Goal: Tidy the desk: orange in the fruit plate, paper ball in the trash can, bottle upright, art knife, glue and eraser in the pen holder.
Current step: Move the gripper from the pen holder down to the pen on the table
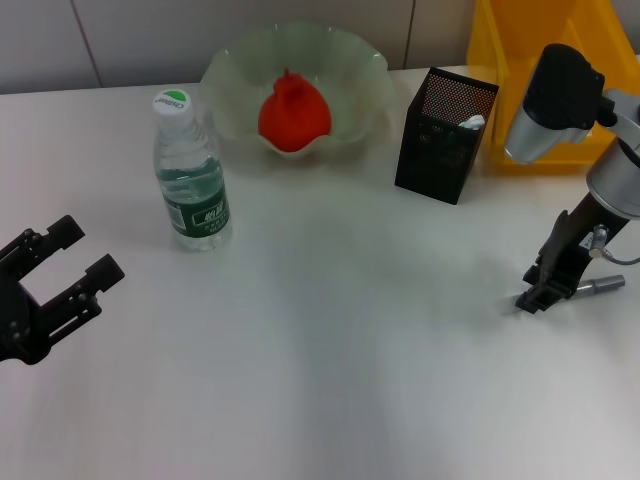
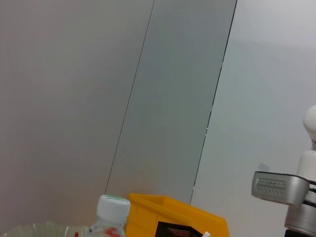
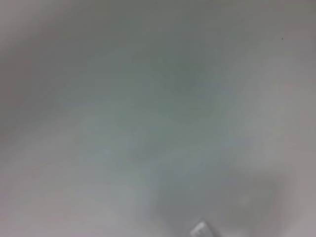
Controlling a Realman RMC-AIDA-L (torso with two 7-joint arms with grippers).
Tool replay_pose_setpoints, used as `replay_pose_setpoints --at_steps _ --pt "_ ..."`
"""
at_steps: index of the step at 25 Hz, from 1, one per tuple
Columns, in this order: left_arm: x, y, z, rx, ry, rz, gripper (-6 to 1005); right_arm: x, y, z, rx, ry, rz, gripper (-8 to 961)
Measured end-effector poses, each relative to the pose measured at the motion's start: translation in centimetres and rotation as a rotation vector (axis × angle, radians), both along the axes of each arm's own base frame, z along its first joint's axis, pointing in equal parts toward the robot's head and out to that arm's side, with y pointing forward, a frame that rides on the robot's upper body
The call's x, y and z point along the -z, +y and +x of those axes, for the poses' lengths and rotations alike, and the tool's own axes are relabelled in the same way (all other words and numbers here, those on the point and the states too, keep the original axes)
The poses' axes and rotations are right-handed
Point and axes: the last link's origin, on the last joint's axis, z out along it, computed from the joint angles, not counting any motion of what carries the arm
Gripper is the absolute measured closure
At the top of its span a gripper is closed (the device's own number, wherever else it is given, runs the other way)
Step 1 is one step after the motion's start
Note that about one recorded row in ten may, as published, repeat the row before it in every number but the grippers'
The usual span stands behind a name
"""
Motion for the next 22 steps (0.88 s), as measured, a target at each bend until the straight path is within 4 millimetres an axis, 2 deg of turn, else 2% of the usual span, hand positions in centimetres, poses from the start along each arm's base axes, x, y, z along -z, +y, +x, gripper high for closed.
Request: replay_pose_setpoints --at_steps 22 --pt "0.04 0.05 -0.08 -0.005 0.005 0.001 260 0.55 -0.05 -0.26 -0.006 -0.053 -0.028 603"
